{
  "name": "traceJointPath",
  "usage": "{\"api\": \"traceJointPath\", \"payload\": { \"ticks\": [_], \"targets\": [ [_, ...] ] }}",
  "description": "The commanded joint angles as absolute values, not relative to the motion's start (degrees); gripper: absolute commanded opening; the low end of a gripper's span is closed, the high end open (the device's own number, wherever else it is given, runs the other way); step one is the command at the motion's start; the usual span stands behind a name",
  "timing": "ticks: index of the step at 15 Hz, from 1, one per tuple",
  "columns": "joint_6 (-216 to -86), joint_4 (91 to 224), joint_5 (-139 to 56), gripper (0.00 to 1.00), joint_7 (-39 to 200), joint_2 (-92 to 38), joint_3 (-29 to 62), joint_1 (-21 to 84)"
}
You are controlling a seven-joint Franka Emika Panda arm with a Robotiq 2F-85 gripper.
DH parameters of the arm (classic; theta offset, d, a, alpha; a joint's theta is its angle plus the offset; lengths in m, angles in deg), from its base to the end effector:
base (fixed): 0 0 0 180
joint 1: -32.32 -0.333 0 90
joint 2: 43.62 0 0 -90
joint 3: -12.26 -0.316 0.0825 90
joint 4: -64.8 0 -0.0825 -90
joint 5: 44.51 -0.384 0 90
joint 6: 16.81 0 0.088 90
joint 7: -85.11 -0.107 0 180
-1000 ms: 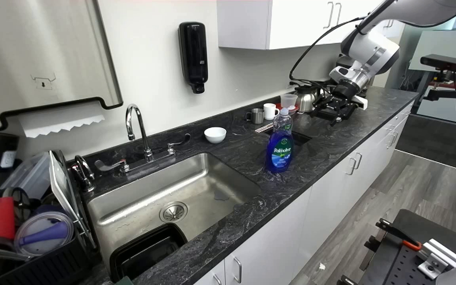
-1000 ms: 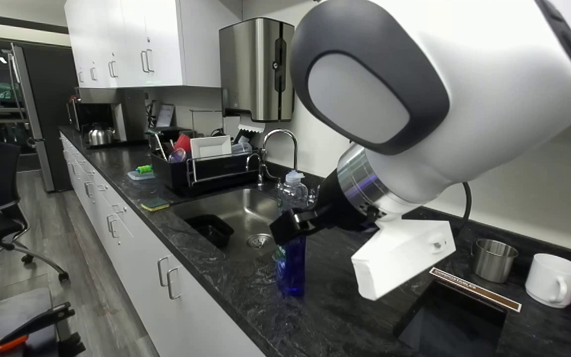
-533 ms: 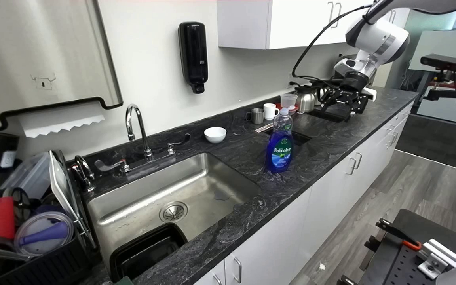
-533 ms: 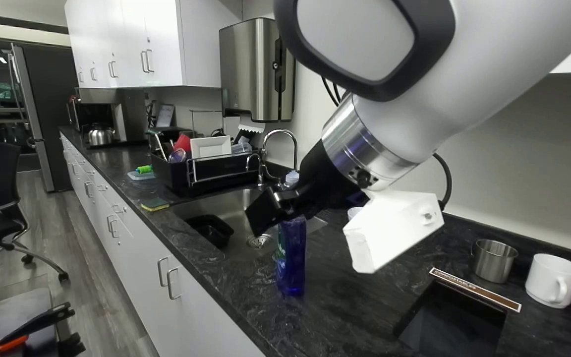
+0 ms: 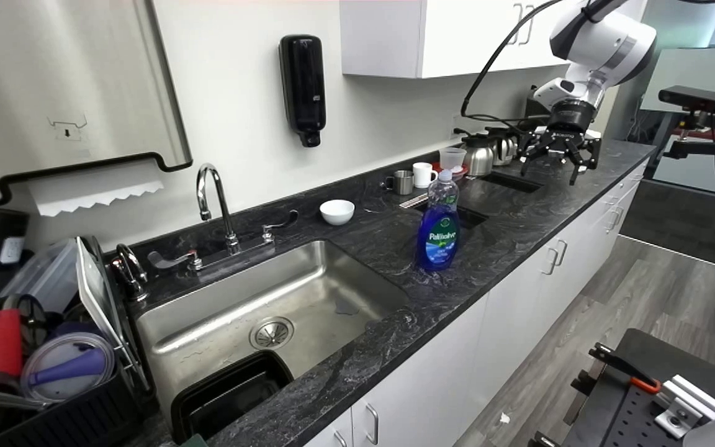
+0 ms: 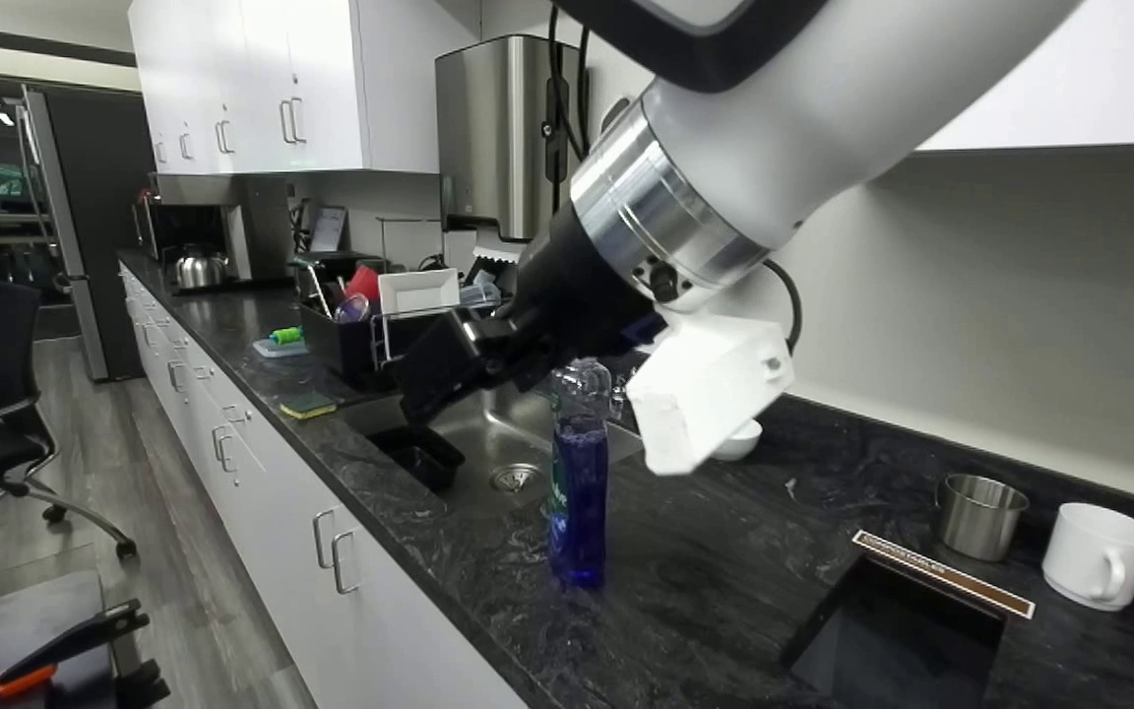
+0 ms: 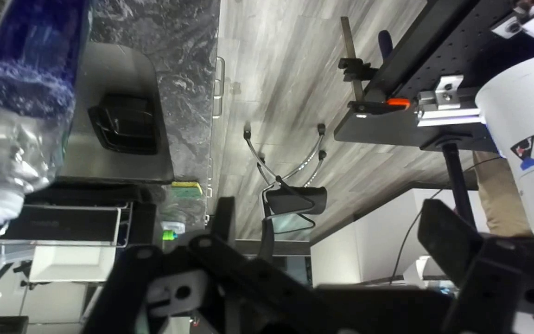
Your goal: Pour some of the soap in the sink
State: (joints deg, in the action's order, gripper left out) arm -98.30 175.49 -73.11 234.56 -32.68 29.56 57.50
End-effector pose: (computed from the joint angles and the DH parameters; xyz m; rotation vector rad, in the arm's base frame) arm 0.4226 -0.3032 0.3714 -1.5656 -1.8681 -0.6582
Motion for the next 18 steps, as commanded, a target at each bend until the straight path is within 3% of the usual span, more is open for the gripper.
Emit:
{"api": "traceJointPath", "payload": {
  "ticks": [1, 3, 4, 6, 7, 16, 18],
  "targets": [
    [-96.5, 177.8, -70.4, 1.00, 234.1, -38.4, 20.3, 62.1],
    [-95.4, 179.1, -68.9, 1.00, 238.6, -39.7, 22.0, 60.2],
    [-94.7, 178.4, -69.3, 1.00, 234.0, -41.9, 15.9, 62.3],
    [-93.9, 178.8, -69.2, 1.00, 234.2, -43.1, 16.0, 61.4],
    [-94.2, 179.3, -69.0, 1.00, 235.5, -43.4, 21.5, 55.9],
    [-92.9, 180.5, -67.0, 1.00, 234.8, -49.4, 21.5, 45.8],
    [-93.8, 181.9, -64.9, 1.00, 234.8, -51.5, 26.6, 38.2]
  ]
}}
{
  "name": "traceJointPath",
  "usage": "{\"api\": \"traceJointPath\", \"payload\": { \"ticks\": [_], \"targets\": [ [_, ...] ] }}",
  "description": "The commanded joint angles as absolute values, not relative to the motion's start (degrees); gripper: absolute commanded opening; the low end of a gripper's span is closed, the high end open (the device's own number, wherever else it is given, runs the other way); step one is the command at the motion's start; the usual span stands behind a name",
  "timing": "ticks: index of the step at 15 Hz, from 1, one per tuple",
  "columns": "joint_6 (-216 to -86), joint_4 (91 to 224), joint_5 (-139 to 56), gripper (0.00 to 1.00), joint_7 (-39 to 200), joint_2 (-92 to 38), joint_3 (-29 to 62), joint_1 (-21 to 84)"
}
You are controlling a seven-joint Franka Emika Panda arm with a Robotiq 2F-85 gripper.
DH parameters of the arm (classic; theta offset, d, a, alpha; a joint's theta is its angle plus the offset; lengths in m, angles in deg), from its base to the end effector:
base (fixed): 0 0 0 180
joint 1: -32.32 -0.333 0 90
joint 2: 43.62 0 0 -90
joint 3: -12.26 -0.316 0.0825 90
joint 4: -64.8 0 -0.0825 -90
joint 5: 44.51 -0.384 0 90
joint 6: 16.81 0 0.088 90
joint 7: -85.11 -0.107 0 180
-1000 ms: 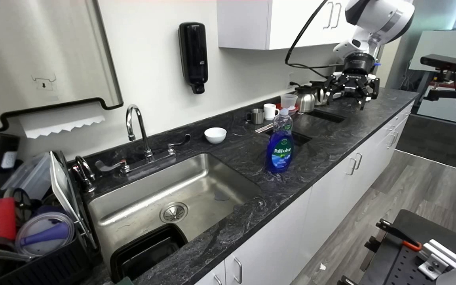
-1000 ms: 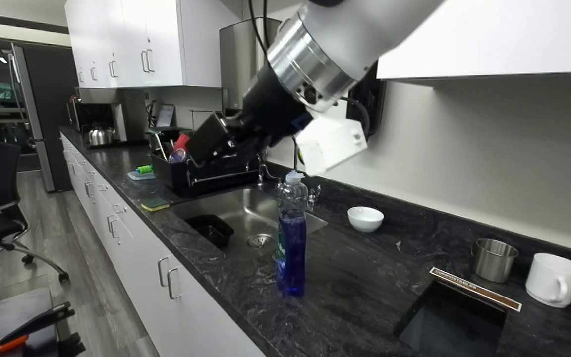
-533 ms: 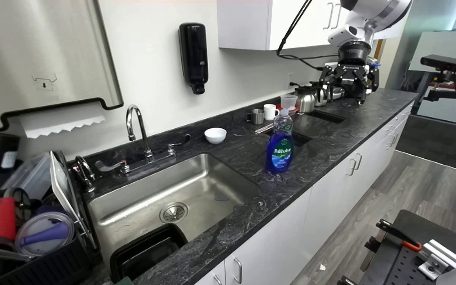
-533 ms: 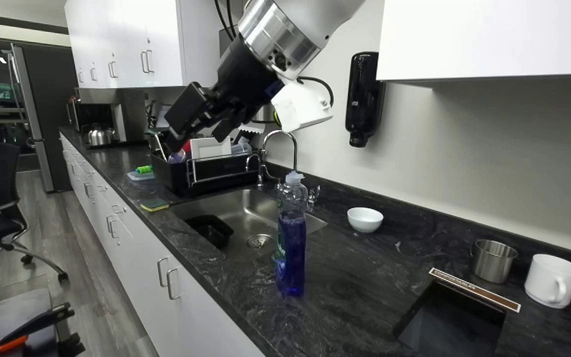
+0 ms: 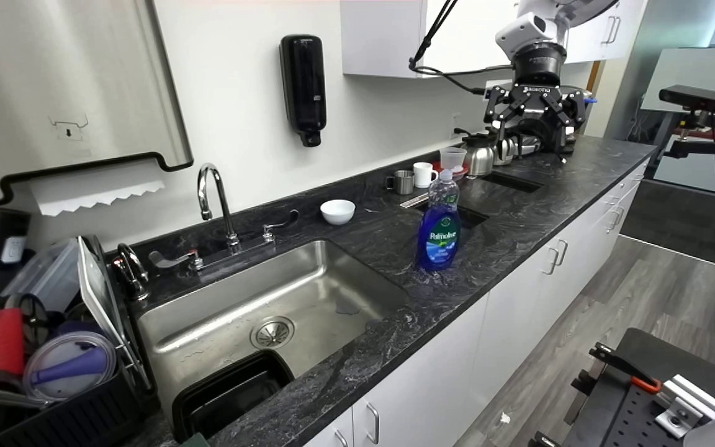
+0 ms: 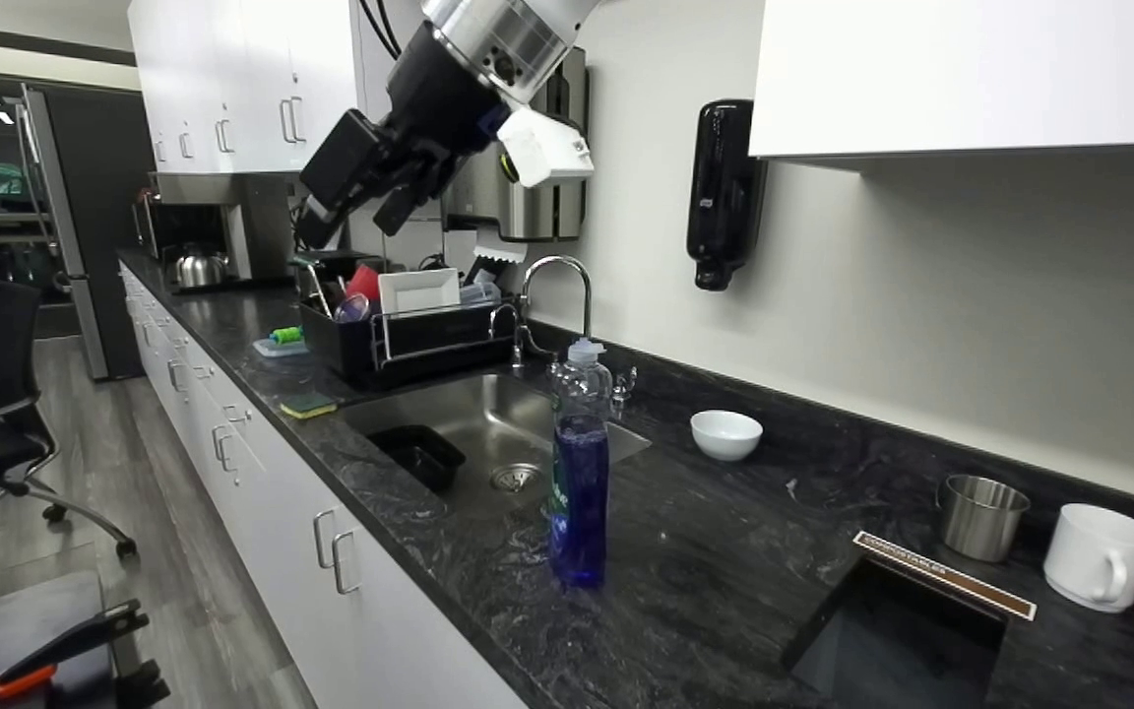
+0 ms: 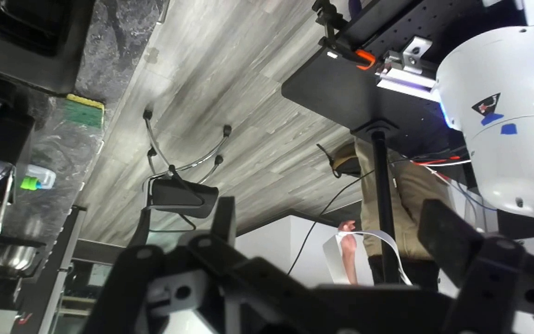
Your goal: Pour some of the soap in the sink
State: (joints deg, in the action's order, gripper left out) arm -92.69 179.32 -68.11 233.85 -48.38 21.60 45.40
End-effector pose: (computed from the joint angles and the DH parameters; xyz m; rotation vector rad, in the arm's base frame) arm 0.4459 -0.1315 0.4747 -1.1386 -2.2033 -0.4982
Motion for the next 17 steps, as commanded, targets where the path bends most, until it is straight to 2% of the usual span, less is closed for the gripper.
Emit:
{"api": "traceJointPath", "payload": {
  "ticks": [1, 8, 9, 10, 13, 14, 17],
  "targets": [
    [-94.6, 183.1, -63.4, 1.00, 234.8, -52.7, 29.1, 34.6],
    [-102.5, 195.4, -46.0, 1.00, 234.0, -62.9, 57.7, 7.1],
    [-98.4, 192.2, -49.5, 1.00, 234.0, -59.0, 51.5, 12.9],
    [-98.9, 193.3, -48.8, 1.00, 234.0, -59.7, 53.8, 11.5],
    [-98.8, 192.8, -49.0, 1.00, 233.8, -59.9, 52.8, 11.8],
    [-98.5, 192.6, -50.7, 1.00, 235.9, -57.8, 44.8, 20.0],
    [-98.5, 192.6, -50.7, 1.00, 235.9, -57.8, 44.8, 20.1]
  ]
}}
